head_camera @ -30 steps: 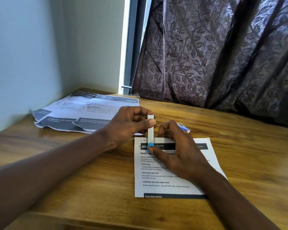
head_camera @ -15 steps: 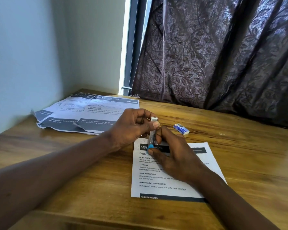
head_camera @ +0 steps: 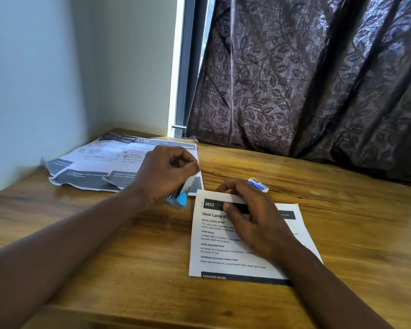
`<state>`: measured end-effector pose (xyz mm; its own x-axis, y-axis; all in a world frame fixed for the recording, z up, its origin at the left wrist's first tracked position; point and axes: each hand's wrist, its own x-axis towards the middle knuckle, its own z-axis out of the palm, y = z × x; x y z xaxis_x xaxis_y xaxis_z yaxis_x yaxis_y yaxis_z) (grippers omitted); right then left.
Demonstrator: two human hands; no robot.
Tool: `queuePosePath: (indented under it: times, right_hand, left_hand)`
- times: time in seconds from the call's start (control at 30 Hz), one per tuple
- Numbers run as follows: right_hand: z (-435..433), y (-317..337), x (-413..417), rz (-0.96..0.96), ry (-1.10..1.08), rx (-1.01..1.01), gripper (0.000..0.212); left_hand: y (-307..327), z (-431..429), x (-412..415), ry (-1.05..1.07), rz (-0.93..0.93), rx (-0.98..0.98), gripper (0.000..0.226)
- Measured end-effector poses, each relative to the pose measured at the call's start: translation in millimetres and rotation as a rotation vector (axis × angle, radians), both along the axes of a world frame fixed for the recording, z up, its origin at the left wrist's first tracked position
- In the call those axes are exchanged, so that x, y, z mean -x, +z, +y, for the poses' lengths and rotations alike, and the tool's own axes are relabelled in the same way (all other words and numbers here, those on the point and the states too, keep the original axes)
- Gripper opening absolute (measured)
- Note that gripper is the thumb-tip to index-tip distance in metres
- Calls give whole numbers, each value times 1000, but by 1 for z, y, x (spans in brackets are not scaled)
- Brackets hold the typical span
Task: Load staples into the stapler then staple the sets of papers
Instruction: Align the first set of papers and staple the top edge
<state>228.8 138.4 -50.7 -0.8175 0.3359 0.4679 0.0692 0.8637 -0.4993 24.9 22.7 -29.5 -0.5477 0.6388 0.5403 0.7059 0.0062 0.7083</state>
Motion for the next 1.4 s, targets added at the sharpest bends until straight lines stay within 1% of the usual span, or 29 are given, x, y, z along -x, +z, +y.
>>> queuePosePath:
  times: [0.13, 0.3, 0.37, 0.4, 0.5, 0.57, 0.63, 0.7, 0.77, 0.83, 0.9, 0.97, 1.03, 1.1, 1.13, 1.17, 1.23, 1.27, 1.33, 1.37, 1.4]
  right_hand:
    - [1, 0, 0, 27, -11, -11, 28]
    - [1, -1, -1, 80, -31, -31, 27]
    - [1, -1, -1, 101, -52, -45, 28]
    - [1, 0, -2, 111, -66, -64, 28]
    - [1, 2, -4, 150, -87, -93, 29]
    - [2, 2, -4, 175, -104, -109, 30]
    - [2, 2, -5, 197, -134, -144, 31]
    - [1, 3, -4, 240, -150, -168, 31]
    - [2, 5, -5, 286, -160, -180, 31]
    - [2, 7, -6, 330, -167, -185, 30]
    - [1, 8, -7, 368, -180, -223, 31]
    - [0, 11, -10, 395, -287, -295, 34]
    - [3, 16, -14, 421, -509, -309, 43]
    - [8, 21, -24, 472, -714, -214, 53]
    - [11, 21, -30, 481, -769, -125, 56]
    - [14, 22, -35, 472, -794, -18, 60]
    - [20, 19, -44, 445, -768, 220, 62]
    - [25, 18, -48, 464, -712, 363, 58]
    - [35, 22, -56, 557, -569, 654, 42]
    - [42, 24, -60, 595, -542, 727, 35]
    - [51, 27, -65, 608, -553, 732, 27]
  left_hand:
    - [-3, -3, 0, 34, 223, 139, 12]
    - [-6, -5, -2, -21, 385, 297, 14]
    - [-9, -5, -2, -45, 381, 326, 20]
    - [-8, -5, -2, -35, 382, 311, 25]
    - [-4, -7, -9, -8, 349, 189, 51]
    - [0, -11, -14, -60, 278, 143, 59]
    - [3, -16, -20, -170, 205, 171, 64]
    - [8, -21, -26, -291, 82, 201, 56]
    - [13, -24, -31, -366, -26, 223, 37]
    - [16, -26, -37, -382, -47, 277, 19]
    - [13, -27, -41, -367, -34, 285, 13]
    - [11, -25, -45, -335, -53, 239, 9]
    - [14, -24, -48, -279, -122, 142, 7]
    - [20, -22, -50, -207, -187, 24, 8]
    - [24, -19, -50, -164, -184, -29, 10]
    - [28, -16, -49, -130, -169, -69, 10]
    - [34, -5, -49, -96, -159, -128, 11]
    - [38, 3, -51, -90, -160, -147, 11]
    - [43, 23, -60, -88, -180, -168, 9]
    - [44, 34, -66, -91, -211, -175, 8]
    - [45, 44, -72, -99, -260, -188, 8]
